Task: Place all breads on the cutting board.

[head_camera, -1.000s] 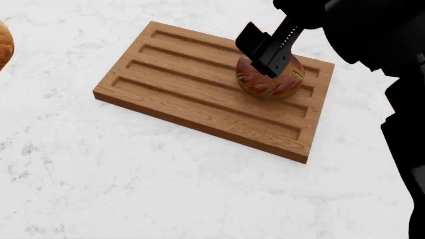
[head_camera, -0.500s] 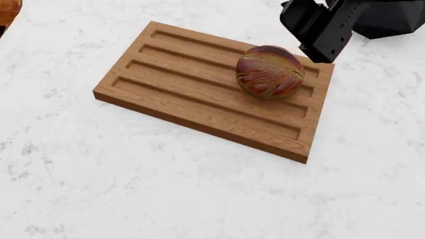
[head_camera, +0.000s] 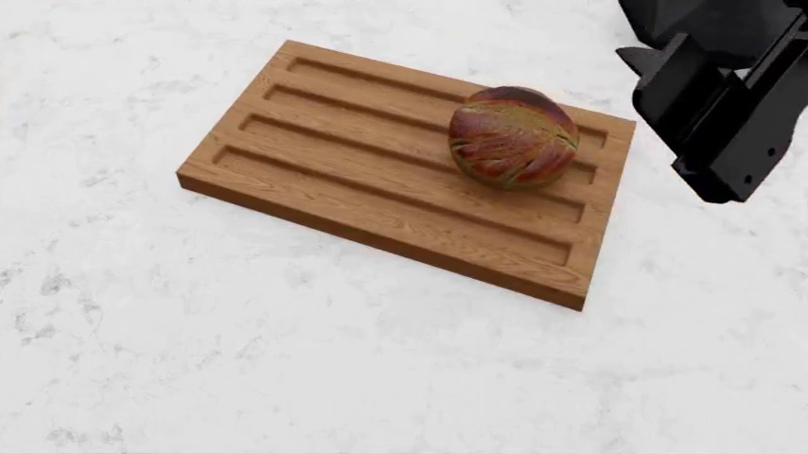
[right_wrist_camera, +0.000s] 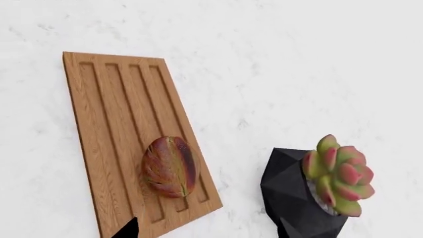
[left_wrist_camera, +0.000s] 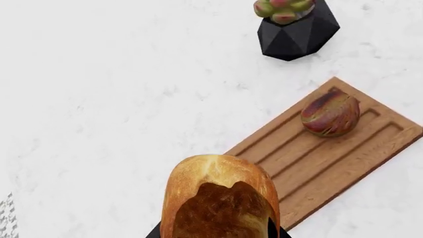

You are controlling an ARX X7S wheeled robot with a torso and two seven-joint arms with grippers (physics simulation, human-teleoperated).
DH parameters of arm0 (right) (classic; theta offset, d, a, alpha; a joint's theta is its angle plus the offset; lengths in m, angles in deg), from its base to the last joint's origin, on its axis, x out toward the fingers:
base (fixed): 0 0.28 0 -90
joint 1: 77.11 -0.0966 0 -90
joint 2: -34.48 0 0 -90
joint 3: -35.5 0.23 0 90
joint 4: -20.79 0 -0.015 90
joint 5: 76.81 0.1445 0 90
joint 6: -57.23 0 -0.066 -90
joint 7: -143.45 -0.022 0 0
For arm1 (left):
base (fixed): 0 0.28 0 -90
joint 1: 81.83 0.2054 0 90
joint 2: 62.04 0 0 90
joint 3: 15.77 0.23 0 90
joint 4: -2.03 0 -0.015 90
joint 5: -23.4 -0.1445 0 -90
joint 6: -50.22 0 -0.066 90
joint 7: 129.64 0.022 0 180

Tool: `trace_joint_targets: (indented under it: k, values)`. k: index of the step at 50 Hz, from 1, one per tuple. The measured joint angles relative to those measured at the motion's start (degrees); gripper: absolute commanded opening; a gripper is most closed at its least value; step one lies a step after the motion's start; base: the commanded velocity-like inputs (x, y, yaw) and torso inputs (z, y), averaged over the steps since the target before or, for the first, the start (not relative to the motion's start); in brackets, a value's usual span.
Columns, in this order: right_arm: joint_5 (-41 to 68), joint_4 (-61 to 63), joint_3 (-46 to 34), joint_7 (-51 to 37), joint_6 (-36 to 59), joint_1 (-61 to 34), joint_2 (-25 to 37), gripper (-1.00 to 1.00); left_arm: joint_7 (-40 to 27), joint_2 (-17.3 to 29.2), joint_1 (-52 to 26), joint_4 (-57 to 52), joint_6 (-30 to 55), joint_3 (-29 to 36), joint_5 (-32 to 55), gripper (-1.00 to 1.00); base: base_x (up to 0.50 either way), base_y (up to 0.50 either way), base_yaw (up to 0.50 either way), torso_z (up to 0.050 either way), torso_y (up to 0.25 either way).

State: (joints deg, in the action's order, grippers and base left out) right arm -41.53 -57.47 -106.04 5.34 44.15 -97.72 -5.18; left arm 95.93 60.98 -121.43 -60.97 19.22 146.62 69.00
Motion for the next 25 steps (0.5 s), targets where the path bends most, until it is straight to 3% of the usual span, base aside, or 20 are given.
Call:
trace_joint_targets:
  k: [8, 19, 25]
  values:
    - [1.91, 2.36, 1.22, 0.45, 2.77, -1.24, 1.72, 1.0, 4.77, -4.51, -2.11, 7.9, -3.79, 1.15, -3.79, -1.0, 0.0, 0.0, 0.0, 0.0, 0.0]
    - [1.76, 2.25, -0.03, 1.98, 3.93, -4.34, 1.98, 1.0, 8.01, -6.49, -3.25, 10.83, -5.58, 1.35, -6.87, -1.0, 0.0, 0.0, 0.0, 0.0, 0.0]
    - [0.94, 1.24, -1.3, 2.88, 3.61, -6.08, 1.51, 1.0, 9.13, -6.77, -3.36, 10.73, -5.85, 1.01, -7.78, -1.0, 0.0, 0.0, 0.0, 0.012, -0.19]
